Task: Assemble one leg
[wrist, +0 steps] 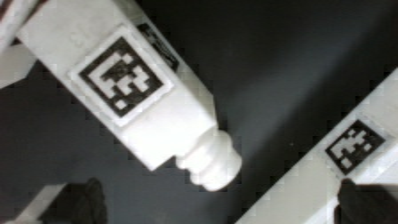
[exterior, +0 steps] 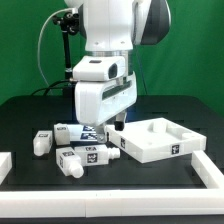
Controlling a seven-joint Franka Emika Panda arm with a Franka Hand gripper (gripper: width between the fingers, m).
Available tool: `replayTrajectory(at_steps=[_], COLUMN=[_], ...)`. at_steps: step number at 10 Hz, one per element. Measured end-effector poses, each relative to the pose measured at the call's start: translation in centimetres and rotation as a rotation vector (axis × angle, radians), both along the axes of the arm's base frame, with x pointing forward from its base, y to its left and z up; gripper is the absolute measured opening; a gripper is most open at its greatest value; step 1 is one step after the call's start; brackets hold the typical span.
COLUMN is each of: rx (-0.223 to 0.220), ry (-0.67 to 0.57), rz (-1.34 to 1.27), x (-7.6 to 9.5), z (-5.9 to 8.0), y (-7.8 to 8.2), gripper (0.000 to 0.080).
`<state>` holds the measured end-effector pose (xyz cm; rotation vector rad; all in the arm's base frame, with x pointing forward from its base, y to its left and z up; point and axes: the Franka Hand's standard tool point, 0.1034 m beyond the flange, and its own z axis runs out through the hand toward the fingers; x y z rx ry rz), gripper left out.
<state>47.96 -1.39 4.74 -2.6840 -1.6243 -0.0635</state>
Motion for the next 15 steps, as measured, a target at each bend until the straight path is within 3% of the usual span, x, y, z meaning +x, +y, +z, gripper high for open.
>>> replayTrajectory(at_steps=[3, 4, 7, 9, 11, 15], rx=[-0.001, -0.016, -0.031, -0.021, -0.019, -0.020], ry=[0.001, -0.016, 0.024, 0.043, 0.062, 0.053], rz=[-0.002, 0.114, 0.322, 0.322, 0.196, 0.183], x=[0.0, 0.3, 2.7, 1.8, 1.2, 0.8], z=[-0.1, -0.5, -1.7, -3.1, -3.3, -3.4], y=[-0.3, -0.7, -1.2, -1.2, -2.4, -2.3], gripper=[0.0649, 0.0649, 0.0649, 0.0649, 0.0649, 0.0649])
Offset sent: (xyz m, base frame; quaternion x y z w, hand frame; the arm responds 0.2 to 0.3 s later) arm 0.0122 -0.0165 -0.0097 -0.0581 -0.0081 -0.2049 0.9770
